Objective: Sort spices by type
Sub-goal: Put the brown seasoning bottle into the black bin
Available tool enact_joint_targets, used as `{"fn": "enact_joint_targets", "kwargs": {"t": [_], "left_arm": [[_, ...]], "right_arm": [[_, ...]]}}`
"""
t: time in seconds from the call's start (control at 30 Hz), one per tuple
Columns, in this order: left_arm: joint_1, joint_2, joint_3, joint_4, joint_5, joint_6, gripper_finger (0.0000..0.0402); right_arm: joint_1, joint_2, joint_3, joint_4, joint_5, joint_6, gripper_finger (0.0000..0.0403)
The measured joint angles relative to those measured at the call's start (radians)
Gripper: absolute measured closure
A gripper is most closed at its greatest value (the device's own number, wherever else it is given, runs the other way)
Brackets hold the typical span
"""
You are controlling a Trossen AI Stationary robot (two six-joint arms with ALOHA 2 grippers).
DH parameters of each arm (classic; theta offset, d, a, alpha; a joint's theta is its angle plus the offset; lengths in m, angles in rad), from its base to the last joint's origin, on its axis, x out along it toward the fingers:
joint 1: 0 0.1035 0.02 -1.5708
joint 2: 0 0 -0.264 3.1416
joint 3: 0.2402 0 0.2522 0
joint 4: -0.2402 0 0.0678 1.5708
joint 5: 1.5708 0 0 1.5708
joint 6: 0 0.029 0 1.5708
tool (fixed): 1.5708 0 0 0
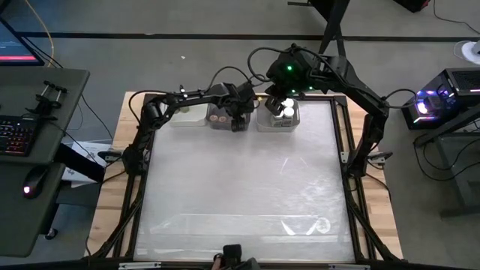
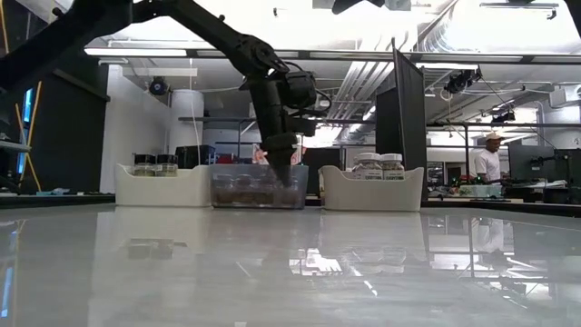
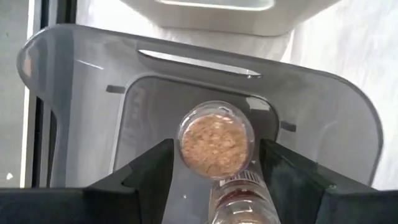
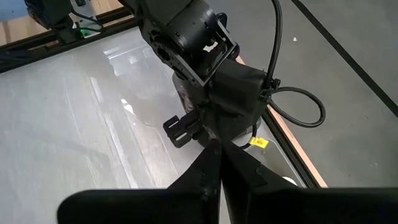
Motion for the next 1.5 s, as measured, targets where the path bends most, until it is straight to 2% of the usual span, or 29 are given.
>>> {"fn": "enact_joint_targets", "kwargs": {"t": [0.17, 0.47, 0.77, 0.83, 0.9, 1.03, 1.07, 1.17, 1.5], "left_arm": [[-0.002, -0.001, 0.007, -0.014, 0.001, 0.004, 0.0179], [0.003, -0.004, 0.124, -0.129, 0.001, 0.002, 0.0178], [0.041, -0.005, 0.180, -0.089, 0.002, -0.128, 0.0183], [0.050, -0.002, 0.169, -0.078, 0.001, -0.153, 0.0202], [0.057, -0.001, 0.155, -0.075, 0.001, -0.171, 0.0239], [0.063, 0.000, 0.115, -0.026, 0.001, -0.180, 0.0360], [0.064, 0.000, 0.111, -0.021, 0.008, -0.181, 0.0380], [0.066, 0.000, 0.084, 0.026, 0.046, -0.188, 0.0388], [0.067, 0.002, 0.011, 0.107, 0.049, -0.222, 0.0401]], "right_arm": [[-0.001, 0.000, 0.000, 0.000, 0.000, -0.014, 0.0402], [-0.008, 0.000, 0.000, 0.000, 0.000, -0.049, 0.0402], [-0.027, 0.000, 0.000, 0.000, -0.005, -0.042, 0.0402], [-0.031, 0.000, 0.000, 0.000, -0.005, -0.042, 0.0402], [-0.034, 0.000, 0.000, 0.000, -0.006, -0.042, 0.0402], [-0.034, 0.000, 0.000, 0.000, -0.006, -0.042, 0.0402], [-0.034, 0.000, 0.000, 0.000, -0.006, -0.042, 0.0402], [-0.034, 0.000, 0.000, 0.001, -0.006, -0.042, 0.0402], [-0.034, 0.000, 0.000, 0.001, -0.007, -0.034, 0.0402]]}}
